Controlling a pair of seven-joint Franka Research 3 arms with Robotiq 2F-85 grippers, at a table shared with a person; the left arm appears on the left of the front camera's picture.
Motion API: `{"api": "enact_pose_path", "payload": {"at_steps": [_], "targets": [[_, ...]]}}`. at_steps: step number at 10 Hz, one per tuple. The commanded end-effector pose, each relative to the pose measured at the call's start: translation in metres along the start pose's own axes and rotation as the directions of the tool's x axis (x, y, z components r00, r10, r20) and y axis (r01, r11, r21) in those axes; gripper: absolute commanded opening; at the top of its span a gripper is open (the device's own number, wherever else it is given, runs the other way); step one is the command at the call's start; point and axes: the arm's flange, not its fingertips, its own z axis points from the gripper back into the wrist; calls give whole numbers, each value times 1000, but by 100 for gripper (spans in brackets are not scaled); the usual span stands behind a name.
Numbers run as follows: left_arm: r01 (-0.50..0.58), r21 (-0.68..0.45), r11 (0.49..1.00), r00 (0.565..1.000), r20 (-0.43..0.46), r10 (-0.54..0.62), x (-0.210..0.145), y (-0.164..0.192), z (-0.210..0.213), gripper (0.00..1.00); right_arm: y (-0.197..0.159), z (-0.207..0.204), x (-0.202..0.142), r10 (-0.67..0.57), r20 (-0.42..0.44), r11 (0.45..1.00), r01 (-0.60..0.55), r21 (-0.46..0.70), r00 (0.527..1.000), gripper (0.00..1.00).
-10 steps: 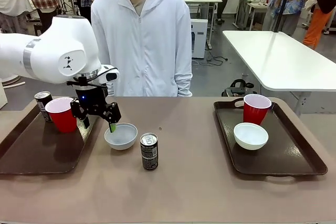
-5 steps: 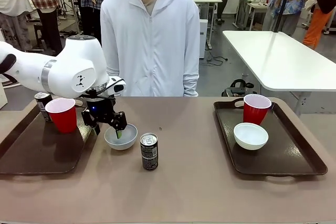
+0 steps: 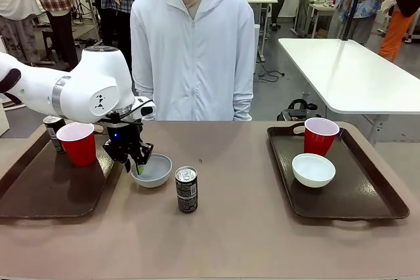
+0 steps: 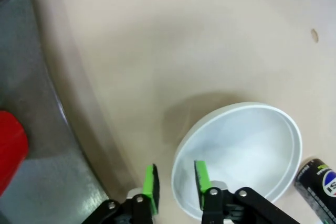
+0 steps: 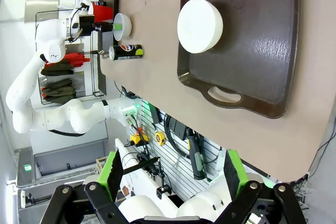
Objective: Prepare tableware on both trays.
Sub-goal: Pick up a Picnic Bowl from the table and place it on a Handle tray.
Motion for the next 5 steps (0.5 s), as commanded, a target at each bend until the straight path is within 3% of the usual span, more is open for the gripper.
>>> {"api": "enact_pose_path", "payload": {"at_steps": [1,4,5], "targets": [[-28,4,1000,999,-16,28,3,-6,2,2,0,-3,-3,16,9,1000,-16,13,1000,100],[-18,-14,1000,999,-35,18,-9,-5,19,0,0,-3,-3,16,9,1000,-16,13,1000,100],[13,23,1000,994,-105,-10,-22,-9,31,0,0,-3,-3,16,9,1000,-16,13,1000,100]]}}
